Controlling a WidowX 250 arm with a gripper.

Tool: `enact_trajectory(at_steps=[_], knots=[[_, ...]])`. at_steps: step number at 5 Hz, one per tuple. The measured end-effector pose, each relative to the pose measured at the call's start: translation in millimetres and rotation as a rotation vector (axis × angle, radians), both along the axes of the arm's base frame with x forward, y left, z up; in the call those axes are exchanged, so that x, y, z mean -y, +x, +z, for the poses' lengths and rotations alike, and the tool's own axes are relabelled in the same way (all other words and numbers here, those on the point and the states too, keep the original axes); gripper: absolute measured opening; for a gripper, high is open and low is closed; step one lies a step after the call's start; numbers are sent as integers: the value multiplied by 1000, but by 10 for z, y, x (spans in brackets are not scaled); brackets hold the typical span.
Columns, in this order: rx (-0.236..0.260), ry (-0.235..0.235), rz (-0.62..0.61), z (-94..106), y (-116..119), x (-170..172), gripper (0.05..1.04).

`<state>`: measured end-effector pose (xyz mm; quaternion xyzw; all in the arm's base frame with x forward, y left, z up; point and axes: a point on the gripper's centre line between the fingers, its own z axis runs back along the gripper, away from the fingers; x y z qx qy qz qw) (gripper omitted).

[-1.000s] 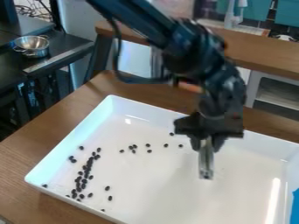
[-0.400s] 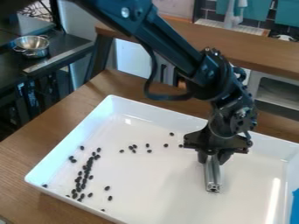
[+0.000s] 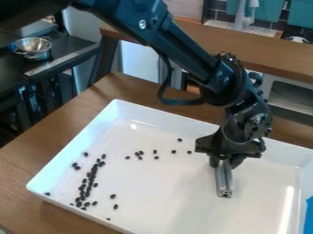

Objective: Sweep into pile

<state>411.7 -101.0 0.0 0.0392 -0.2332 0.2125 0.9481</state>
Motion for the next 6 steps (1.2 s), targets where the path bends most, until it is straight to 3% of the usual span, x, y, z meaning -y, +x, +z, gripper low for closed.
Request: enact_trajectory(at_steps=[2, 5, 6], knots=[[-23, -21, 32, -50, -148, -320, 374], [-125, -81, 138, -30, -257, -1173, 374], [-142, -71, 155, -32, -337, -1335, 374]])
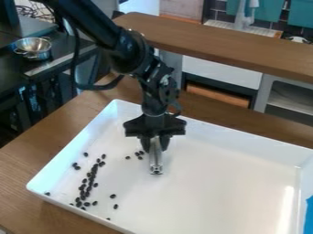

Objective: Sweep into pile

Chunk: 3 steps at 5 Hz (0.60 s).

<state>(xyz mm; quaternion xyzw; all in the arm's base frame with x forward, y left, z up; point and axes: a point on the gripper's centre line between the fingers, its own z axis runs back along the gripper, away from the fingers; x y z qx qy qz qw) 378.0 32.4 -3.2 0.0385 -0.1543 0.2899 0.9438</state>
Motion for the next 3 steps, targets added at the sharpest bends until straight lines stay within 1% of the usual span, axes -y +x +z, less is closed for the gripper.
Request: enact_trajectory(at_steps=[1, 2, 3], knots=[[9, 28, 35, -12, -236, -95, 374], [44, 82, 139, -29, -483, -185, 374], [72, 138, 176, -42, -659, -218, 374]])
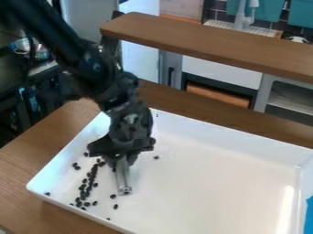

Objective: Sweep into pile

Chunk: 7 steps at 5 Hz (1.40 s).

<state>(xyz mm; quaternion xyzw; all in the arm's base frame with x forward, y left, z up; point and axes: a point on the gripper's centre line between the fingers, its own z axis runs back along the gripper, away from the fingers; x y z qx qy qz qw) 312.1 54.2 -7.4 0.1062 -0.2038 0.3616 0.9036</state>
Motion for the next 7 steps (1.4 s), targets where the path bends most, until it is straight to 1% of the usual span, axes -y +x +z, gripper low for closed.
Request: enact_trajectory(at_steps=[1, 2, 3, 4, 5, 6, 7], knots=[[27, 20, 36, -10, -109, -44, 374], [6, 29, 54, -10, -199, -148, 374], [-32, 13, 97, 55, -319, -193, 374], [-24, -93, 139, 345, -209, 3, 374], [17, -177, 179, 714, 144, 378, 374], [38, -191, 217, 779, 378, 639, 374], [26, -136, 265, 560, 592, 935, 374]])
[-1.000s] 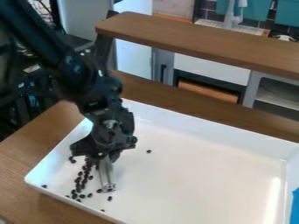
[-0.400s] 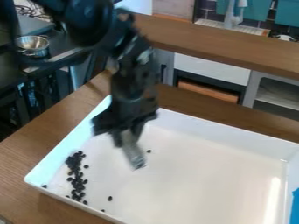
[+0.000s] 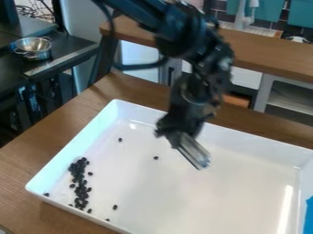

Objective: Sweep into pile

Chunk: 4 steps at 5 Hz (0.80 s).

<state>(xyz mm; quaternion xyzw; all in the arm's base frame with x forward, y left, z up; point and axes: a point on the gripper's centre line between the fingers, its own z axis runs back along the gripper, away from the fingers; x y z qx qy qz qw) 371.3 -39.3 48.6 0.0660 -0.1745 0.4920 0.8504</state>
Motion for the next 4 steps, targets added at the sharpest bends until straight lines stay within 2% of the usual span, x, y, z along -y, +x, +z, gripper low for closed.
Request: enact_trajectory(at_steps=[1, 2, 4], knots=[[13, 44, 31, -189, 146, 132, 374], [3, 71, 42, -294, 176, 118, 374], [-3, 94, 68, -411, 133, -224, 374]])
